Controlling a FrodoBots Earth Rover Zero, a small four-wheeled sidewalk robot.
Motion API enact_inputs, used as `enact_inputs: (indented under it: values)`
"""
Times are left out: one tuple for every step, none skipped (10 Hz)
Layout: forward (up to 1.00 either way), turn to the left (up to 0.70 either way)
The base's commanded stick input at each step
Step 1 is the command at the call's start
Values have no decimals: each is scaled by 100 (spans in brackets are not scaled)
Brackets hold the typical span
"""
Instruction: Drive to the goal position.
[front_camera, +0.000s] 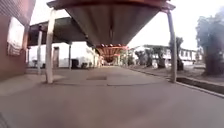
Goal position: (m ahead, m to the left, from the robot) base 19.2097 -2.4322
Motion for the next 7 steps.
enact_inputs:
  values:
    - [70, 0]
    - [70, 0]
    - [70, 0]
    - [70, 0]
    - [70, 0]
    - [70, 0]
    - [70, 0]
